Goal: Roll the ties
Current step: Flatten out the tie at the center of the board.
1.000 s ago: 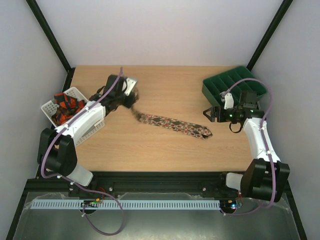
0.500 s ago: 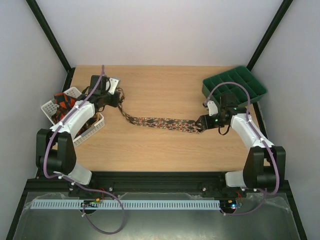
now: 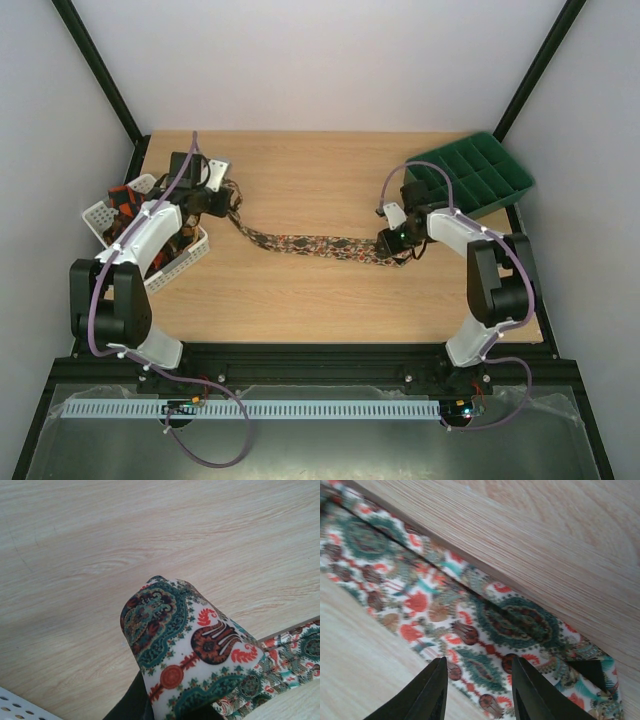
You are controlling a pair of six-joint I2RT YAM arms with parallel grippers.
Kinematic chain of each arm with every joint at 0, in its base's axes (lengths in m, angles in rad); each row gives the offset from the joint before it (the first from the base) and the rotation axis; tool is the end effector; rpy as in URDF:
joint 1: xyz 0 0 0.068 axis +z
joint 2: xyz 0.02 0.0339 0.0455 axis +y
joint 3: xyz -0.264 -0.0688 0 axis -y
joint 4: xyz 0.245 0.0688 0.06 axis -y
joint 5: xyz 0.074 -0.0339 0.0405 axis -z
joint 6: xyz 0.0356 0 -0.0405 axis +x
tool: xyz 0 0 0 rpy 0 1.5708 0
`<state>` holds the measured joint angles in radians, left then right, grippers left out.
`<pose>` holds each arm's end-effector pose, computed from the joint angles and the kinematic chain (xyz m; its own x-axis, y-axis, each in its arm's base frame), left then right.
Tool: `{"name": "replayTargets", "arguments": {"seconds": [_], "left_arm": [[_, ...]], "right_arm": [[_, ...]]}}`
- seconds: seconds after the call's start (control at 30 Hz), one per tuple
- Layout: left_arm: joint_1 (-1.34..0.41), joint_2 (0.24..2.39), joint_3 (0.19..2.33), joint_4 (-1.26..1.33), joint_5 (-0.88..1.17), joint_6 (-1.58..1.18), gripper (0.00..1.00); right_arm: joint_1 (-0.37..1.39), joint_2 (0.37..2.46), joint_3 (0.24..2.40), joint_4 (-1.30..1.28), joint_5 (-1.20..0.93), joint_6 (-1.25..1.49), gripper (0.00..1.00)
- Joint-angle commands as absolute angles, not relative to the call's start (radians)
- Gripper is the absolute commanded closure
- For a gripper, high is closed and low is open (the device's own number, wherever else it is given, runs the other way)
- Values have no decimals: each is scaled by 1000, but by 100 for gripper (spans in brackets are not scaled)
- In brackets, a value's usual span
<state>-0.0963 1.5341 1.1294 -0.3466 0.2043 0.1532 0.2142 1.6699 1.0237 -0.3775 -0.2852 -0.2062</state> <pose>0.3364 -0.0398 0.2617 -0.6346 0.2114 -0.7434 0.3426 0.9391 -0.0253 0.3244 0.0808 0.1842 -0.7458 -0.3633 -0.5584 -0.5105 0.8502 0.1287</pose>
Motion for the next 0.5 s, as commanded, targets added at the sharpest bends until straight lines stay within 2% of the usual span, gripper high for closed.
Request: {"name": "replayTargets", "arguments": {"seconds": [0.0, 0.23, 0.4, 0.43, 0.47], "left_arm": [[-88, 1497, 1143, -398, 276, 167, 97], [-83, 1434, 1112, -393, 360, 154, 96], [-84, 1339, 1024, -360, 444, 108, 93], [-83, 1332, 1006, -366, 450, 98, 89], [-83, 1330, 992, -377, 452, 89, 79]], "right_arm": [[224, 1735, 1032, -372, -183, -258, 65], [197, 1713, 936, -459, -61, -353, 76], [37, 1562, 791, -493, 56, -523, 78], [-5, 1527, 759, -484, 94, -570, 79], [-57, 1486, 732, -474, 117, -625, 79]]}}
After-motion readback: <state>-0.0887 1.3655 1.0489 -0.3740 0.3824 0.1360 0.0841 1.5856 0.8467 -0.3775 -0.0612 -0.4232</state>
